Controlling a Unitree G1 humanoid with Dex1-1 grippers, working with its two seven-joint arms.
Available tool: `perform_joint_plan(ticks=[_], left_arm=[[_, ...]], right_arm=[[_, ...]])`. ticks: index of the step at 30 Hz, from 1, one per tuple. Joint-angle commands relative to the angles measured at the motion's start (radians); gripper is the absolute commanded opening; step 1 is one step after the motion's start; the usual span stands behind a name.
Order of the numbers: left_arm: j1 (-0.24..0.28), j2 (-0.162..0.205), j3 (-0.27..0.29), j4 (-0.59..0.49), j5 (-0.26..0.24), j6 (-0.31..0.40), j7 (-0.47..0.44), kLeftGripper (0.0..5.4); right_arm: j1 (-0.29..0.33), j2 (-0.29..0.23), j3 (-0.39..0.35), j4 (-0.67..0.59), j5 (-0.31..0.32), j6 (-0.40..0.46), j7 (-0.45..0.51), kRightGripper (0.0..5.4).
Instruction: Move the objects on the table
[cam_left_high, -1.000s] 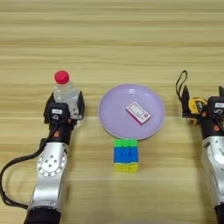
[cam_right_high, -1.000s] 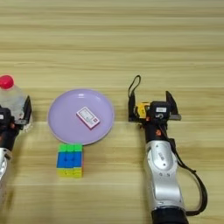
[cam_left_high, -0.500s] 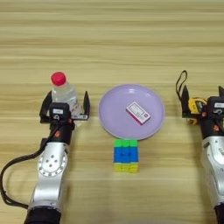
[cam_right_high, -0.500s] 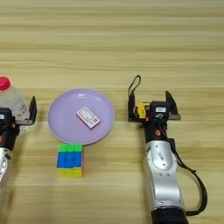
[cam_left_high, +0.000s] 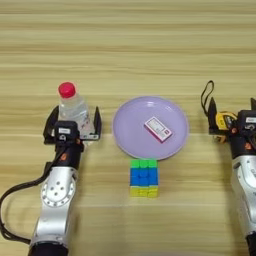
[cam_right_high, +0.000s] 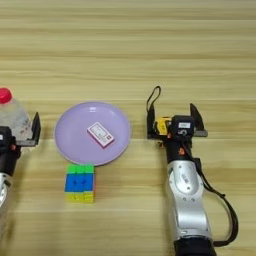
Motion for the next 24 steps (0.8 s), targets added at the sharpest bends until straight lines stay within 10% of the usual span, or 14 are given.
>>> perform_joint_plan(ticks=[1,19,24], left_arm=[[0.032,0.001,-0.007,-0.035,-0.007,0.023,-0.011,5.37],[0.109,-0.007,-0.018,-0.117,-0.008,0.056,-0.022,5.37],[0.115,-0.011,-0.022,-0.127,-0.007,0.06,-0.016,5.37]], right_arm=[[-0.005,-0.014,-0.004,-0.022,0.017,0.003,0.023,5.4],[0.138,-0.136,0.09,-0.239,0.228,0.019,0.408,5.4],[0.205,-0.213,0.061,-0.329,0.391,0.079,0.547,5.4]])
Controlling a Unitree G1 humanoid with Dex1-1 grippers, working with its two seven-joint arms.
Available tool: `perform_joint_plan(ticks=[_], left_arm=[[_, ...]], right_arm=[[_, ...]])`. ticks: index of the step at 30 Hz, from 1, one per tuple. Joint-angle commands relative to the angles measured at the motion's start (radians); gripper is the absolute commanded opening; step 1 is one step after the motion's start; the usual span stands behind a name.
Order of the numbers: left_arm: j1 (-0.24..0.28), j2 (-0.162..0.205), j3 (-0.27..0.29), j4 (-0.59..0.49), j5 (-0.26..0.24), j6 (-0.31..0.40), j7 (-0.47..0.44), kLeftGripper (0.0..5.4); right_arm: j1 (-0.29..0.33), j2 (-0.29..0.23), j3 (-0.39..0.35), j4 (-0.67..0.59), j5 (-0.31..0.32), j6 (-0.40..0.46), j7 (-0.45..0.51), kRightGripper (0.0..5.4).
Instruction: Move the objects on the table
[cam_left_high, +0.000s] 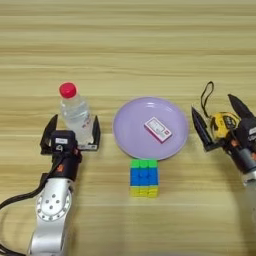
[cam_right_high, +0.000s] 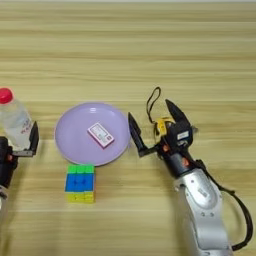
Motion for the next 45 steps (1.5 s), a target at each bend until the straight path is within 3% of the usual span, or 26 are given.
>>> perform_joint_plan(ticks=[1,5,10,17,28,34,45], left_arm=[[0.01,-0.008,-0.006,-0.017,0.004,0.02,0.007,5.37],[0.013,-0.009,-0.007,-0.024,0.003,0.022,0.01,5.37],[0.01,-0.009,-0.005,-0.024,0.001,0.029,0.011,5.37],[0.001,-0.008,-0.001,-0.018,-0.002,0.033,0.011,5.37],[-0.004,-0.008,0.001,-0.006,0.001,0.031,0.009,5.37],[-0.005,-0.006,0.006,-0.002,0.0,0.03,0.01,5.37],[-0.003,-0.007,0.008,-0.002,0.001,0.03,0.009,5.37]], right_arm=[[0.061,-0.082,-0.029,-0.087,0.138,0.062,0.125,5.4],[0.145,-0.178,-0.023,-0.151,0.189,0.079,0.27,5.4],[0.207,-0.231,0.018,-0.18,0.197,0.07,0.393,5.4],[0.177,-0.213,0.089,-0.122,0.155,0.071,0.432,5.4],[0.076,-0.187,0.193,0.008,-0.015,0.089,0.383,5.4],[0.057,-0.174,0.252,0.065,-0.057,0.083,0.399,5.4],[0.055,-0.176,0.314,0.076,-0.078,0.067,0.428,5.4]])
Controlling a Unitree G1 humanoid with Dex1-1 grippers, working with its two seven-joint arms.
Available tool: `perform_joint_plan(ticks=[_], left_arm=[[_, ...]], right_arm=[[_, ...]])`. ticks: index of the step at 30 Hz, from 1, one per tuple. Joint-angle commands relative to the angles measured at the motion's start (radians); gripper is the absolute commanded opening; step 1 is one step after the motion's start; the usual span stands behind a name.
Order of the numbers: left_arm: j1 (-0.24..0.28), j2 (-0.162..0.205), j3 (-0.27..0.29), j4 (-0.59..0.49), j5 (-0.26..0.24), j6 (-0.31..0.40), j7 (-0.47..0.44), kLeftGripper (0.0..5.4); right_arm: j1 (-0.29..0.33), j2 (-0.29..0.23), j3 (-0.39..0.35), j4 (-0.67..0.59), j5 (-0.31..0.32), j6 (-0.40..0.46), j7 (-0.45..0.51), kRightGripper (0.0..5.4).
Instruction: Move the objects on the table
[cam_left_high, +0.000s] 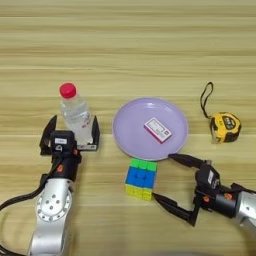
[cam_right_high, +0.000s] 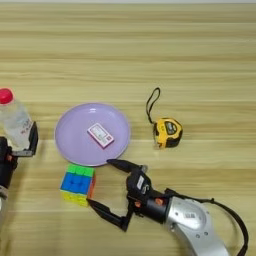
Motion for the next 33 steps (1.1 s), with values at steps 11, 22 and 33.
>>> perform_joint_plan(ticks=[11,22,33], left_arm=[[-0.006,0.001,0.005,0.004,0.002,0.011,0.007,5.37],[-0.01,0.003,0.007,0.013,-0.001,0.009,0.004,5.37],[-0.004,0.008,0.012,0.01,-0.003,0.008,0.003,5.37]], right_arm=[[-0.015,0.007,0.022,0.007,-0.007,-0.015,0.014,5.4],[-0.055,0.047,0.064,0.037,-0.033,-0.02,0.011,5.4],[-0.072,0.081,0.101,0.065,-0.044,-0.019,0.008,5.4]])
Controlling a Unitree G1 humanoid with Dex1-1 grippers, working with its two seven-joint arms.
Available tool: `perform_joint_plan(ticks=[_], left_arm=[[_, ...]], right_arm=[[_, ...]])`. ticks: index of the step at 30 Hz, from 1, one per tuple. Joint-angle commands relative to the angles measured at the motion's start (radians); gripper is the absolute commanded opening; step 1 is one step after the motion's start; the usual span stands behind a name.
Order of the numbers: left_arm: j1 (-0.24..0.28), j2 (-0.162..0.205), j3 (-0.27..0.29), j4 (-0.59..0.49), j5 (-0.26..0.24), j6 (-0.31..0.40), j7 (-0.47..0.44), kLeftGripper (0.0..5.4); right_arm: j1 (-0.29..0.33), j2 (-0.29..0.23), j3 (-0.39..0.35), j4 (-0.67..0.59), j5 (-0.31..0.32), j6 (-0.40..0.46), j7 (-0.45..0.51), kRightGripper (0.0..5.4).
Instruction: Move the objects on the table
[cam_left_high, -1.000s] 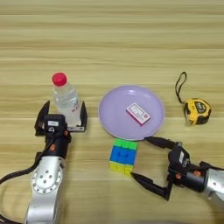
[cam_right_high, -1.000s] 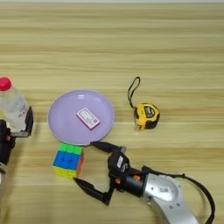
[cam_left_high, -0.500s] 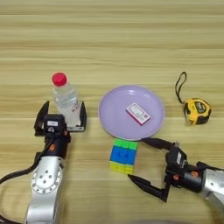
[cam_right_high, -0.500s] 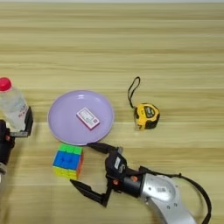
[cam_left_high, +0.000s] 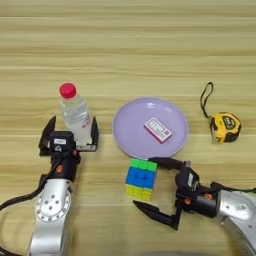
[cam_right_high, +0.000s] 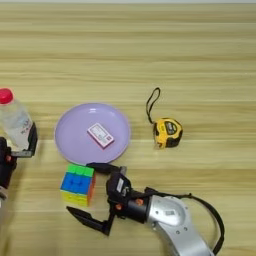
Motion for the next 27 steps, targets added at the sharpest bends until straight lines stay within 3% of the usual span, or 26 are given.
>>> perform_joint_plan(ticks=[1,17,27], left_arm=[[-0.003,0.003,0.006,0.002,-0.004,0.009,0.002,5.37],[-0.01,0.002,0.002,0.002,-0.004,0.011,0.002,5.37],[-0.008,-0.002,-0.004,-0.002,-0.002,0.013,0.006,5.4]], right_arm=[[-0.013,0.009,0.012,0.016,-0.012,-0.001,-0.007,5.4],[-0.075,0.079,0.016,0.146,-0.076,-0.038,-0.09,5.4],[-0.072,0.1,0.012,0.152,-0.066,-0.03,-0.097,4.38]])
